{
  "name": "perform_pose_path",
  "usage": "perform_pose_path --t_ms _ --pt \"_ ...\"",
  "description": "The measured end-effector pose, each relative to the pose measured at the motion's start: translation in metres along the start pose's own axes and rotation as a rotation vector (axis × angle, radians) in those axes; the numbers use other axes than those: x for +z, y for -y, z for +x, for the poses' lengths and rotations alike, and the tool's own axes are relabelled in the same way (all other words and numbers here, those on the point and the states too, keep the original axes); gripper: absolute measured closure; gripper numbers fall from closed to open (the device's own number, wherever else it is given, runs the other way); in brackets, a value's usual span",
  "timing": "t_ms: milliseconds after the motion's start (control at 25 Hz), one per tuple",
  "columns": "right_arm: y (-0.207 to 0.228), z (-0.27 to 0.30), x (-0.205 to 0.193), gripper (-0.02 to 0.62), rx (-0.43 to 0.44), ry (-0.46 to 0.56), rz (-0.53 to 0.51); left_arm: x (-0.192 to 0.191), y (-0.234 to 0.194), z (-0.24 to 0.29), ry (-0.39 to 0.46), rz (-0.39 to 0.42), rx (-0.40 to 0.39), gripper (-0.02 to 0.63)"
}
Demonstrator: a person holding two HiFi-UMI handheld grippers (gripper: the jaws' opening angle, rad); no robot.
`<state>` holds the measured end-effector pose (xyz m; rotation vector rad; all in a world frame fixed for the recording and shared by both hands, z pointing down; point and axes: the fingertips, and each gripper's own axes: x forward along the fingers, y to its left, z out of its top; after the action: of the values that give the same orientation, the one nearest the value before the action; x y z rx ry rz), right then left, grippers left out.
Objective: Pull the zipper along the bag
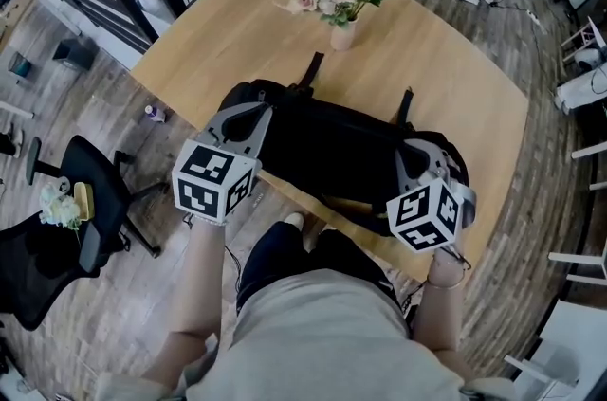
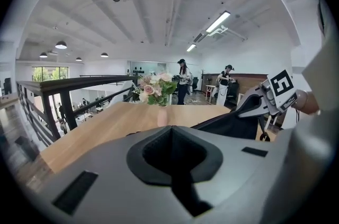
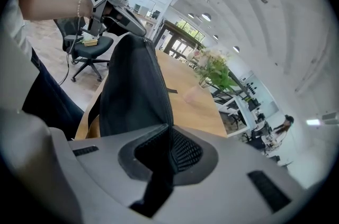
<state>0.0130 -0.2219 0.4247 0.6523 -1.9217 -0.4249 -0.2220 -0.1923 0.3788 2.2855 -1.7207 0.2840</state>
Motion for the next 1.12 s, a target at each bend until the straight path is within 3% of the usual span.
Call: perform_pose_path --t_ms 520,720,880,1000,1120 --pt "0.001 0.002 0.001 0.563 -0.026 -0.022 -0.010 -0.004 -0.013 -0.006 0.011 -0.006 0.050 0.589" --pt "-0.003 0.003 0.003 0.557 -0.028 -0.023 -0.021 -0.006 -0.009 -0.002 -0.021 0.062 0.100 0.589" --pt "-0.007 0.000 0.002 0.523 0.012 -0.004 0.024 -0.005 0.009 0.002 -0.035 0.070 0.058 0.589" --pt "-0.004 -0.007 0.004 0.440 0.041 0.030 0.071 0.005 0.025 0.003 -0.017 0.059 0.013 0.588" --pt "0.008 -0.015 0.006 0.425 0.042 0.070 0.099 0.020 0.040 0.007 0.022 0.049 -0.030 0.588"
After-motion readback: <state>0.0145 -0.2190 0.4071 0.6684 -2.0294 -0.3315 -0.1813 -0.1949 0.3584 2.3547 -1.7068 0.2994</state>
